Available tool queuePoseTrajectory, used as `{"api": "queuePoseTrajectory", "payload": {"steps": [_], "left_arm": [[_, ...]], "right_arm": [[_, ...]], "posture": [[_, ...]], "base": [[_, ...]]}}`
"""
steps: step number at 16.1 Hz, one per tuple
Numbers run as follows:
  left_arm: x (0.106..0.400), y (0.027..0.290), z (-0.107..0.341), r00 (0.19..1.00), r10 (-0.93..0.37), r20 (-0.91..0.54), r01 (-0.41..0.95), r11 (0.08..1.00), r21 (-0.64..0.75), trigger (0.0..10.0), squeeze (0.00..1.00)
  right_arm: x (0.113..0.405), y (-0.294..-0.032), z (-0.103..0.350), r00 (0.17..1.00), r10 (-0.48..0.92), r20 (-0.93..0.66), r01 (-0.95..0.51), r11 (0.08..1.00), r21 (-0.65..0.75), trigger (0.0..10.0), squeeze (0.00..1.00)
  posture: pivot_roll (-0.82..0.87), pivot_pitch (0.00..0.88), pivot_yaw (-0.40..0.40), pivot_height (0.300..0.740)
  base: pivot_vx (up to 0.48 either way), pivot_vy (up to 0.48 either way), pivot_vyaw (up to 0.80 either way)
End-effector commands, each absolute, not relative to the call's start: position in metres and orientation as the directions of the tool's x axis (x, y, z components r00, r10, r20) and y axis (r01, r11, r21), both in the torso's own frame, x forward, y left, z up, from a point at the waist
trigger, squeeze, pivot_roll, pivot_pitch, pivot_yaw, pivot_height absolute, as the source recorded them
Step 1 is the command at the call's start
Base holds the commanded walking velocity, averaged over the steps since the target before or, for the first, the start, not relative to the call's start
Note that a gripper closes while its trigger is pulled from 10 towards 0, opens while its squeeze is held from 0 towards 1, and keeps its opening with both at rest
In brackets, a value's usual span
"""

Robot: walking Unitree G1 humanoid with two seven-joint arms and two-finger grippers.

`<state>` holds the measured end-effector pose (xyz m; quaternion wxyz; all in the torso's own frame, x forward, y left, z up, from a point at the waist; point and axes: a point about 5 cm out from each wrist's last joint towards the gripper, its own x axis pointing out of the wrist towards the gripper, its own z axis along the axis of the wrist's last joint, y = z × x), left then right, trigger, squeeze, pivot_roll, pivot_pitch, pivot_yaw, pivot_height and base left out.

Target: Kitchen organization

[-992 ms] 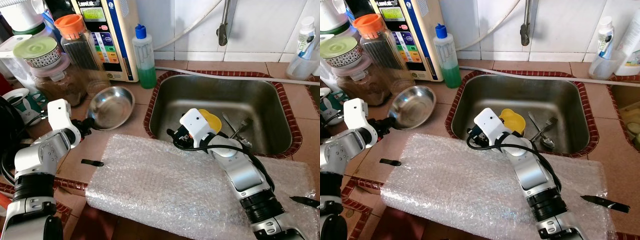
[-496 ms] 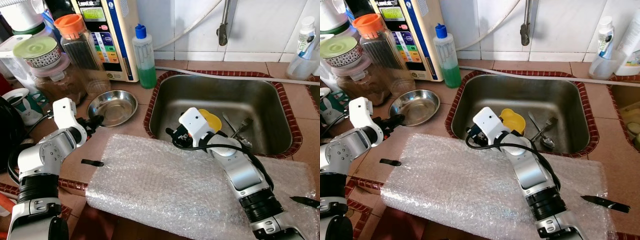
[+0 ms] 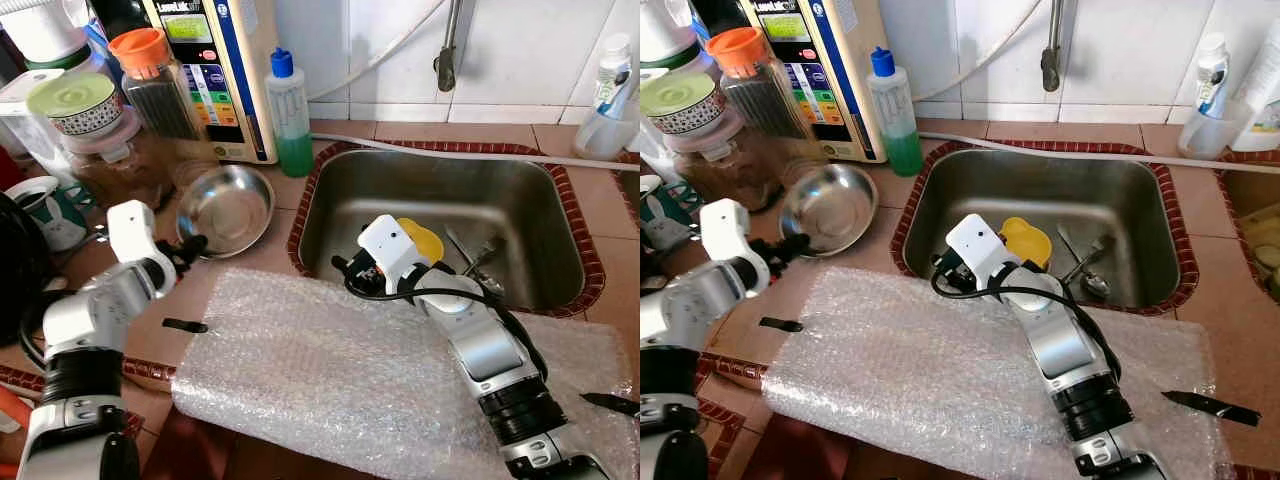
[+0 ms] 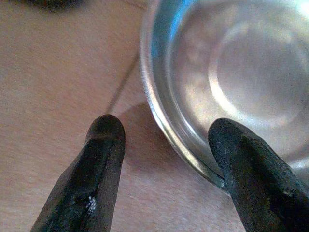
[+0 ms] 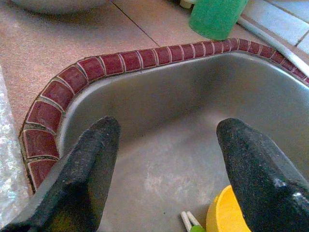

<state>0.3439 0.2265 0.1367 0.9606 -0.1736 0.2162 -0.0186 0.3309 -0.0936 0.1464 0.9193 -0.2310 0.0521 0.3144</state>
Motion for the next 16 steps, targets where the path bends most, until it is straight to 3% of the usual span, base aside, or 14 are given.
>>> {"api": "queuePoseTrajectory", "payload": {"steps": [1,2,16], "left_arm": [[0.34,0.223,0.125,0.891,-0.129,-0.436,-0.045,0.929,-0.367,2.6,0.0],[0.341,0.221,0.125,0.893,-0.14,-0.428,-0.041,0.921,-0.386,0.0,0.0],[0.346,0.232,0.136,0.919,-0.067,-0.388,-0.098,0.916,-0.389,0.0,0.0]], "right_arm": [[0.331,-0.089,0.147,0.787,0.568,-0.24,-0.614,0.683,-0.396,10.0,0.0],[0.331,-0.089,0.147,0.787,0.569,-0.24,-0.614,0.683,-0.395,10.0,0.0],[0.32,-0.072,0.17,0.702,0.705,-0.102,-0.687,0.632,-0.359,10.0,0.0]], "posture": [[-0.17,0.094,0.155,0.74],[-0.17,0.094,0.154,0.74],[-0.16,0.088,0.15,0.74]], "base": [[0.0,0.0,0.0],[0.0,0.0,0.0],[0.0,0.0,0.0]]}}
